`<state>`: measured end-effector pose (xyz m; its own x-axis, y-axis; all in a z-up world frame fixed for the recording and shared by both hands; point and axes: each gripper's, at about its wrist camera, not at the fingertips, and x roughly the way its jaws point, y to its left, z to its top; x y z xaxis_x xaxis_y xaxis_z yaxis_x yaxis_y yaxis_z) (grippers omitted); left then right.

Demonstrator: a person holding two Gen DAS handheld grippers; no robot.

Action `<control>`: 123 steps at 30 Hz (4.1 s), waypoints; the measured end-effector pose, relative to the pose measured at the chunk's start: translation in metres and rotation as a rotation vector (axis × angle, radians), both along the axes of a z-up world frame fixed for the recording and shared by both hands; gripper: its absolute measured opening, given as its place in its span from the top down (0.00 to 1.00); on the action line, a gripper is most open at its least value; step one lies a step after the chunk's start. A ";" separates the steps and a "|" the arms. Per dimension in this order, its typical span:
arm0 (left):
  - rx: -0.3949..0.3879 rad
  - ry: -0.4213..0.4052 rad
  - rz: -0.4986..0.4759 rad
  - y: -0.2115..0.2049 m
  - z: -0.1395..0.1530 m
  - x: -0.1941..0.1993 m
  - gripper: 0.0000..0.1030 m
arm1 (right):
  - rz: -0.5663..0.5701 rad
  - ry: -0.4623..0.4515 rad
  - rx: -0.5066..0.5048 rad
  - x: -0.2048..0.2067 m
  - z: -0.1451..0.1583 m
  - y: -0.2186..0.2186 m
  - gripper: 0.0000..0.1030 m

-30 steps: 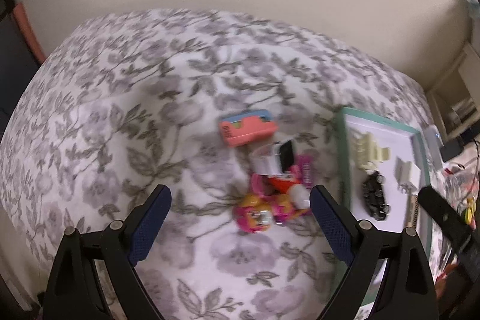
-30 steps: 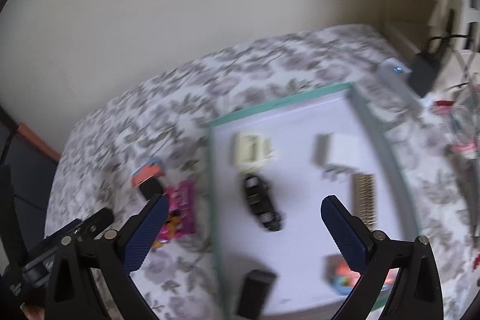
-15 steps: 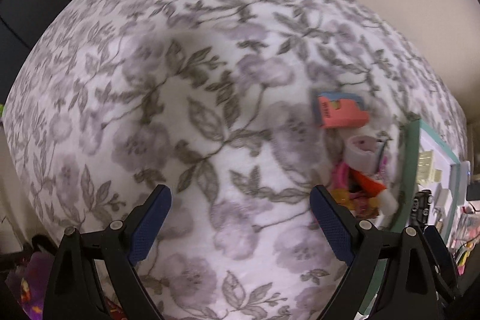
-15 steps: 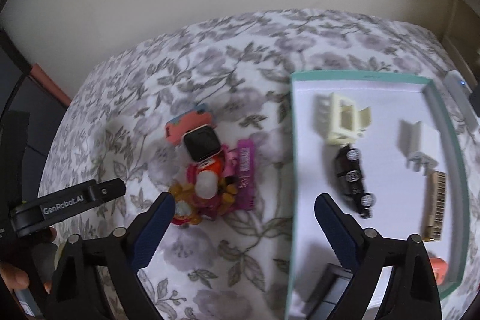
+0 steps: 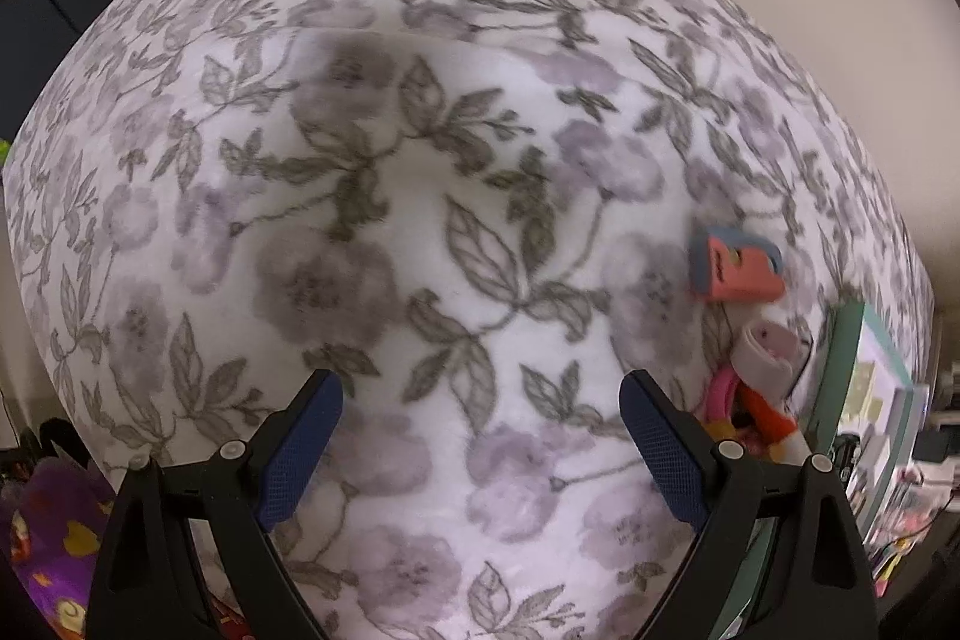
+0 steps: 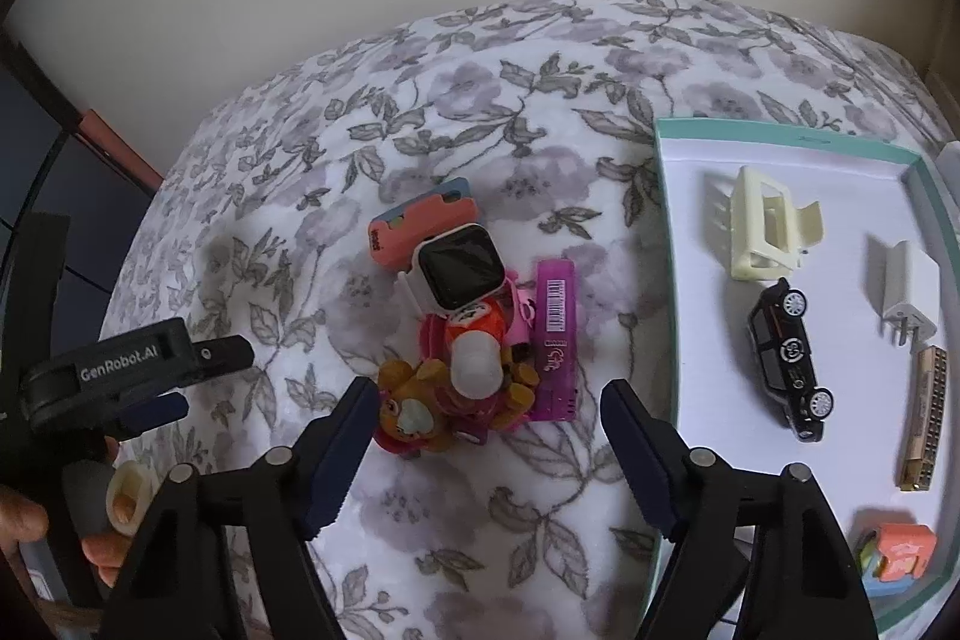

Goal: Organize rigid objects
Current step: 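Lower right tool onto the red marker while left tool approaches the toy dog, then grasp the pink-yellow toy dog with left tool while right tool grasps the red marker, then carry the toy dog and red marker over the tray with both tools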

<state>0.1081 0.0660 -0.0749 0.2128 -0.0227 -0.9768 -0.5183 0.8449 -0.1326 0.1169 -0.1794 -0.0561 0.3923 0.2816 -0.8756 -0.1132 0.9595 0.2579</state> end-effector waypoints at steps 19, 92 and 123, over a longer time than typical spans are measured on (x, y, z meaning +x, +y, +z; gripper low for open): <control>-0.051 0.011 -0.144 -0.042 -0.005 0.007 0.09 | 0.011 0.002 0.011 0.006 -0.008 0.009 0.61; -0.095 -0.137 -0.378 -0.140 0.013 0.028 0.38 | -0.193 -0.039 0.203 -0.006 0.029 -0.091 0.81; 0.028 -0.260 -0.733 -0.272 0.045 -0.007 0.38 | -0.499 -0.094 0.053 -0.049 0.084 -0.223 0.81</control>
<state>0.1011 -0.2056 -0.0298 0.3750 -0.2223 -0.9000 0.2189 0.9646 -0.1470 0.0678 -0.4021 0.0274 0.5669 0.0831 -0.8196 0.3302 0.8885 0.3185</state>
